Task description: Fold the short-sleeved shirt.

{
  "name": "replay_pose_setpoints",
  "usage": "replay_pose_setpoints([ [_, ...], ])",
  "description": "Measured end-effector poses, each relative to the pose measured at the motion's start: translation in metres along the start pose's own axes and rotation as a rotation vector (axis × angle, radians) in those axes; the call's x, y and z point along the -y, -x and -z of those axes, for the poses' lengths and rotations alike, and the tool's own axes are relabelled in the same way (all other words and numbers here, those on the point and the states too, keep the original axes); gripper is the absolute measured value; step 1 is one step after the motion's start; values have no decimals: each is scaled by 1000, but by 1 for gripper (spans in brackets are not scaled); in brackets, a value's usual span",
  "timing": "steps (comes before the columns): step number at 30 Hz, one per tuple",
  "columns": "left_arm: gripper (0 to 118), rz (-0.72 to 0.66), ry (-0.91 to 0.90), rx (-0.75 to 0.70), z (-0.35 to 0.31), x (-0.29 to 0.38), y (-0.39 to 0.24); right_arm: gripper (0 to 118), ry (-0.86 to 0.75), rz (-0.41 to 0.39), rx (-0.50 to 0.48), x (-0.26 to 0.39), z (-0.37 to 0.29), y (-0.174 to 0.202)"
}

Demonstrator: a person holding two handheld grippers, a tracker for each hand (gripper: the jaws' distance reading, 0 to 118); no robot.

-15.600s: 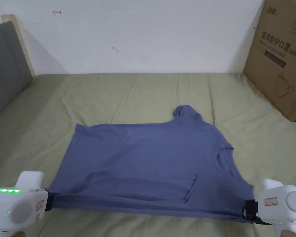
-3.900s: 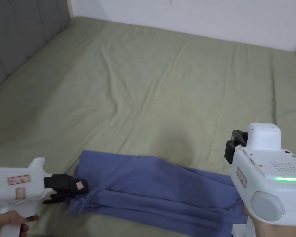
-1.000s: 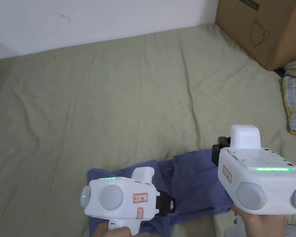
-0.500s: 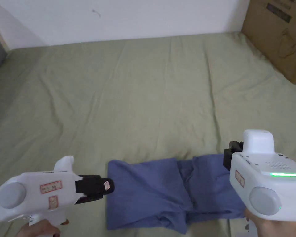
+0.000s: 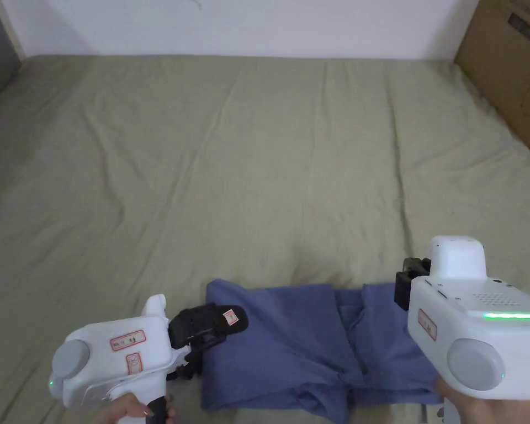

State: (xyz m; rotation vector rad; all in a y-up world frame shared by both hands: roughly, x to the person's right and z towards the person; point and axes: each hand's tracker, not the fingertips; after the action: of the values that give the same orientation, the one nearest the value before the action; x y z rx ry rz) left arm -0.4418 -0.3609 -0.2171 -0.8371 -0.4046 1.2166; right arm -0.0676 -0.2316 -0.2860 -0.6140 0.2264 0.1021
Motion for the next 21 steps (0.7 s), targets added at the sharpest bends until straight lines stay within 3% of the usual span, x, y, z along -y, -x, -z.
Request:
replay_pose_setpoints([
  [2, 118, -34, 44, 50, 8, -5, 3, 1, 7, -26, 10, 0, 1, 1],
  [3, 110, -48, 46, 63, 10, -6, 3, 1, 8, -40, 13, 0, 1, 2],
  [4, 89, -42, 50, 60, 11, -8, 4, 1, 11, -52, 16, 1, 2, 3],
  [5, 46, -35, 55, 45, 12, -9, 4, 1, 15, -55, 14, 1, 2, 3],
  [7, 8, 0, 77, -116, 17, -10, 7, 1, 22, -56, 7, 1, 3, 5],
  [8, 9, -23, 65, -147, 15, -10, 11, 1, 25, -58, 6, 0, 4, 7],
  [10, 8, -80, 92, 7, 4, -11, 23, 1, 32, -72, 0, -1, 6, 9],
  [21, 8, 1, 42, -151, -88, -42, 20, 1, 31, -96, -13, -8, 8, 21],
])
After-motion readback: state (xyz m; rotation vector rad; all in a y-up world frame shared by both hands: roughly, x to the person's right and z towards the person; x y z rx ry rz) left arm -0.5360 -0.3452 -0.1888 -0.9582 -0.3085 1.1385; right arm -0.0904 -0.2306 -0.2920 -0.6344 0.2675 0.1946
